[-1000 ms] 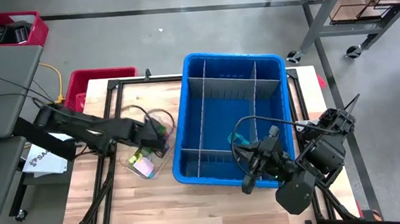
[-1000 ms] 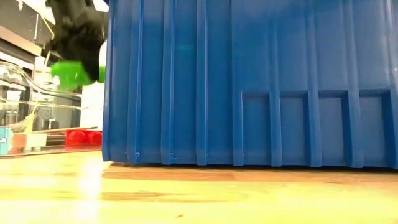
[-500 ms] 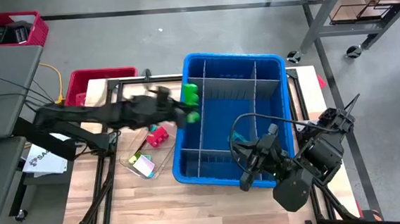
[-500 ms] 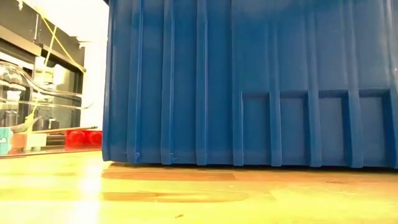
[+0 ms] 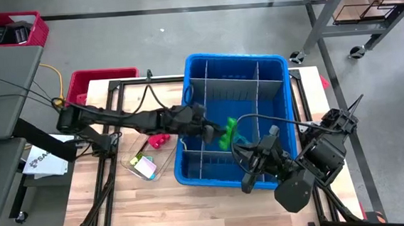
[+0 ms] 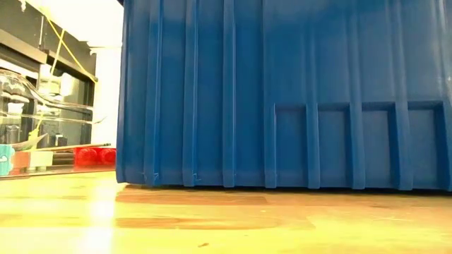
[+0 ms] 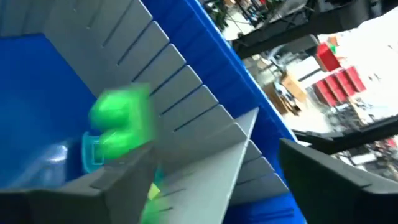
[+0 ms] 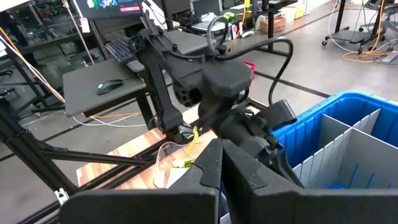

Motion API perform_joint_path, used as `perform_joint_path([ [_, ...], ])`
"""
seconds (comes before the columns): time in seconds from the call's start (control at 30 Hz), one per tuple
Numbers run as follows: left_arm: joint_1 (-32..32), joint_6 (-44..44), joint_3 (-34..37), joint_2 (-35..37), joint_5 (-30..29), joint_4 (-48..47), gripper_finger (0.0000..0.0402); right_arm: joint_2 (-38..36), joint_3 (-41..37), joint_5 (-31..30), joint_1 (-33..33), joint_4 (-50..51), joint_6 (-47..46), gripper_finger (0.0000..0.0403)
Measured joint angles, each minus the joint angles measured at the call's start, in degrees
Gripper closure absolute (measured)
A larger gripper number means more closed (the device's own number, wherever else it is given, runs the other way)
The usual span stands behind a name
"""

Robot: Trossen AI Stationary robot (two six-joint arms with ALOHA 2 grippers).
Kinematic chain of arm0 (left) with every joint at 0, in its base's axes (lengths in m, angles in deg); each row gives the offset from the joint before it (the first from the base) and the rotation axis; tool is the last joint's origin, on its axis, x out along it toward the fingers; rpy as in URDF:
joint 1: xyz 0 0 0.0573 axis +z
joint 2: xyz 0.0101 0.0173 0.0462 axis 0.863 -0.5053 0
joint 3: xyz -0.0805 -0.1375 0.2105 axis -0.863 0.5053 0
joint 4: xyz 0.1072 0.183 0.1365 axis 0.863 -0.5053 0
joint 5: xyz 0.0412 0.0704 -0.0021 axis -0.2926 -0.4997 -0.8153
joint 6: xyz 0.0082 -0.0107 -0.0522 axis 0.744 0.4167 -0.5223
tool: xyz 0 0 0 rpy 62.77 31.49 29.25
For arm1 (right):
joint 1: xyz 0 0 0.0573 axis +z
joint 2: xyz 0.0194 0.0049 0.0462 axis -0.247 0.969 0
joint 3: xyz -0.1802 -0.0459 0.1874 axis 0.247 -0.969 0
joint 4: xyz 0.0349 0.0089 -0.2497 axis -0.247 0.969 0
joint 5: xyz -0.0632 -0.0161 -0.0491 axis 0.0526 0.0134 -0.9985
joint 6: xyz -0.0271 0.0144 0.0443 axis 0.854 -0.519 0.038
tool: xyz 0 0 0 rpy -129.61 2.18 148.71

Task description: Sort blocks

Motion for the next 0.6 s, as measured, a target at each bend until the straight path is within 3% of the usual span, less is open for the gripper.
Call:
perform_joint_path([
  [0.1, 1.3, -1.0, 0.0, 1.5, 2.9, -0.4, 0.0044, 0.0, 0.0, 0.0, 0.0, 0.0, 0.1, 0.0403],
  [0.23, 3.1, 1.2, 0.0, 7.2, 3.2, -5.3, 0.0036, 0.0, 0.0, 0.0, 0.0, 0.0, 0.1, 0.0403],
  [0.47, 3.6, 11.2, 0.0, 22.8, -11.5, -42.1, 0.0034, 0.0, 0.0, 0.0, 0.0, 0.3, 0.2, 0.0403],
  [0.6, 3.4, 13.3, 3.7, 27.4, -11.3, -59.5, 0.0034, 0.0, 0.0, 0.0, -0.5, 1.4, 0.1, 0.0403],
])
